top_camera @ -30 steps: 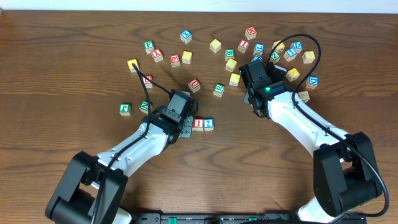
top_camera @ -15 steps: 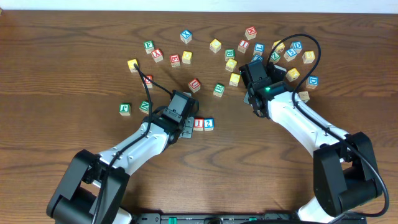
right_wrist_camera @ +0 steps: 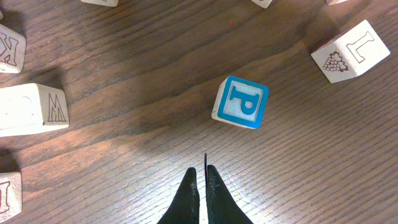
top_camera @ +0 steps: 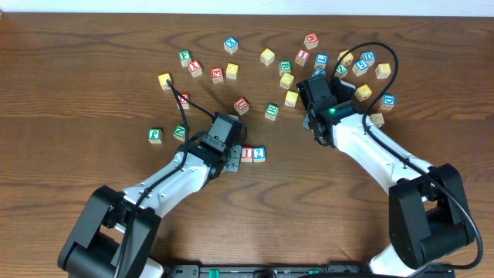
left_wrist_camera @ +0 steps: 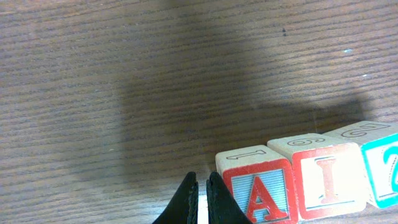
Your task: Spell out AI2
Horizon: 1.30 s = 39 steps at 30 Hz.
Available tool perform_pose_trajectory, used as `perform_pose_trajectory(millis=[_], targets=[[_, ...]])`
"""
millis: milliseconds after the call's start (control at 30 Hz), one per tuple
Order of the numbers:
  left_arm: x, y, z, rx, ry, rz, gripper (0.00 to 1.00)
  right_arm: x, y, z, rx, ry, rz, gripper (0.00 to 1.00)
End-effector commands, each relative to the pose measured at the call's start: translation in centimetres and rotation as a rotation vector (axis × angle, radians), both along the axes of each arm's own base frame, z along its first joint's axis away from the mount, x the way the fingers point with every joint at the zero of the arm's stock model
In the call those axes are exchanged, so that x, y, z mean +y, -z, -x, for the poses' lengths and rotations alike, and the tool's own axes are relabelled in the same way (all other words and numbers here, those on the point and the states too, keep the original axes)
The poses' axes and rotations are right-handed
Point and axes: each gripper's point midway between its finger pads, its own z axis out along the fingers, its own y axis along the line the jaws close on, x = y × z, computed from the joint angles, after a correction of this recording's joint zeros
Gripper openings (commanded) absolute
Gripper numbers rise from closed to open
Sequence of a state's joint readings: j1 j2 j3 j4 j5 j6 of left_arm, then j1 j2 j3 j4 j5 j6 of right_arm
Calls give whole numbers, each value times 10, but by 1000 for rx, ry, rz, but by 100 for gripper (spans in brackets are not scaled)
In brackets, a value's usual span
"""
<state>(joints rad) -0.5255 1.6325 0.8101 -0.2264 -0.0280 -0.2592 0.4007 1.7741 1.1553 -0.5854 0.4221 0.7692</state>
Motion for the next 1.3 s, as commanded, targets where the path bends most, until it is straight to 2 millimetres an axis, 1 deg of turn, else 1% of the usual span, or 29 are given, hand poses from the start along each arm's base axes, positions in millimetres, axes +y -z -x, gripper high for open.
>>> perform_pose_trajectory(millis=[0, 1267], targets=[[-1, 7, 7, 35, 5, 6, 7, -1, 6, 3, 15, -9, 22, 1], [-4, 8, 11, 51, 13, 21, 7, 0, 6, 3, 15, -9, 22, 1]])
